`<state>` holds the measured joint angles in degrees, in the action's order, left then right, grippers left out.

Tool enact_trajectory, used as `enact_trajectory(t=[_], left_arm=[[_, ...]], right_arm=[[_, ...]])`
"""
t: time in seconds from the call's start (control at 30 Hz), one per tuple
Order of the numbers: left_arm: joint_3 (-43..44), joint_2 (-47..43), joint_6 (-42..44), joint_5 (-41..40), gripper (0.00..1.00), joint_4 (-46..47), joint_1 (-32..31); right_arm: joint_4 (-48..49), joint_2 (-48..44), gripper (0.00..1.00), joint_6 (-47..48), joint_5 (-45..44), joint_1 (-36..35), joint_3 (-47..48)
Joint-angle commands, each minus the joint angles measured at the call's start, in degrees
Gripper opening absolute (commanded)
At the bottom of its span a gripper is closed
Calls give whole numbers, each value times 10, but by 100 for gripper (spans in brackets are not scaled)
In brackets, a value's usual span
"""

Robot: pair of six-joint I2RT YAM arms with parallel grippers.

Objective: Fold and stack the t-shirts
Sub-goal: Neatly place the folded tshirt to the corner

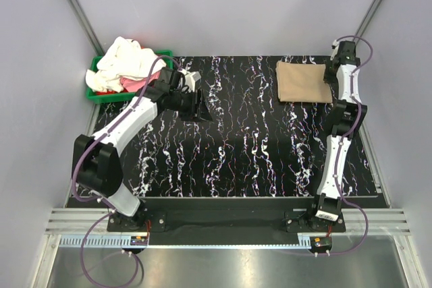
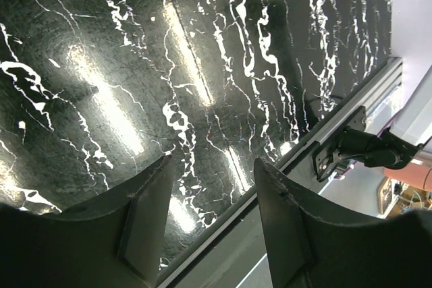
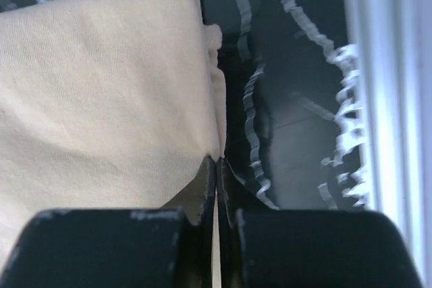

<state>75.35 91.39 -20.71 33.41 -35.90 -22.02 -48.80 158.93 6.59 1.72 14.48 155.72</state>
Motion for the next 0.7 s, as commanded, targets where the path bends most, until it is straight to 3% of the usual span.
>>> enact_trajectory(t=[0.0, 0.33, 0.53, 0.63, 0.67], left_arm=[[-1, 11, 15, -12, 56, 16, -6], [1, 29, 15, -6, 56, 16, -8], [1, 19, 18, -19, 56, 17, -14], [2, 20, 17, -12, 56, 16, -15], [3, 20, 17, -10, 56, 15, -16]], right_arm=[[78, 10, 0, 32, -32, 14, 11], [153, 55, 0, 53, 7, 36, 58], [203, 49, 6, 52, 24, 37, 62], [209, 27, 28, 34, 6, 37, 55], [205, 12, 47, 27, 7, 37, 46]])
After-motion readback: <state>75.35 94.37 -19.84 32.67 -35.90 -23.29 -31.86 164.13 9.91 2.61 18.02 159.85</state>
